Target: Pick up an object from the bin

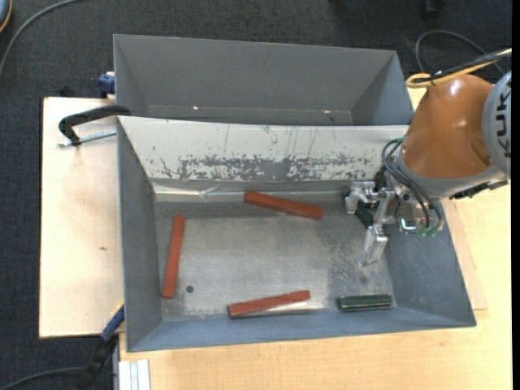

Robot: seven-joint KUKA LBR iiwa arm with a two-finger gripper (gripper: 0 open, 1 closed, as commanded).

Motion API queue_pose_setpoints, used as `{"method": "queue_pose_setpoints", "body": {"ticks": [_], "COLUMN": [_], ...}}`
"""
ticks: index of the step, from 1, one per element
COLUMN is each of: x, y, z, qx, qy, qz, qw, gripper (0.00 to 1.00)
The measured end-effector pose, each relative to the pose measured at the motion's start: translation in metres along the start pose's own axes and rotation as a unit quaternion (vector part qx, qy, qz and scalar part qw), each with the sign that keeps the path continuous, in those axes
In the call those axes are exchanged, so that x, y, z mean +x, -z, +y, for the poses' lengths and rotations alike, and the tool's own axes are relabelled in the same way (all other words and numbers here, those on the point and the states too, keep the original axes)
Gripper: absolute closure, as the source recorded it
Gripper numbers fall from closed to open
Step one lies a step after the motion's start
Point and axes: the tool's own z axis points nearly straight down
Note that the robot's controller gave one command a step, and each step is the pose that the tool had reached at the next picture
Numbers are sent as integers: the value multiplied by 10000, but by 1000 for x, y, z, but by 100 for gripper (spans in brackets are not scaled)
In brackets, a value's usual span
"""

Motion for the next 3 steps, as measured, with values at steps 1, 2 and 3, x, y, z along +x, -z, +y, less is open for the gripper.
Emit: {"method": "queue_pose_setpoints", "body": {"ticks": [1,2,3], "x": [-34,-54,-54], "y": [-79,-74,-74], "z": [56,149,148], "qx": [-13,-8,-3], "qy": [-486,719,713], "qz": [-30,-68,-67], "qw": [9988,9974,9974], "gripper": [0,0,0]}}
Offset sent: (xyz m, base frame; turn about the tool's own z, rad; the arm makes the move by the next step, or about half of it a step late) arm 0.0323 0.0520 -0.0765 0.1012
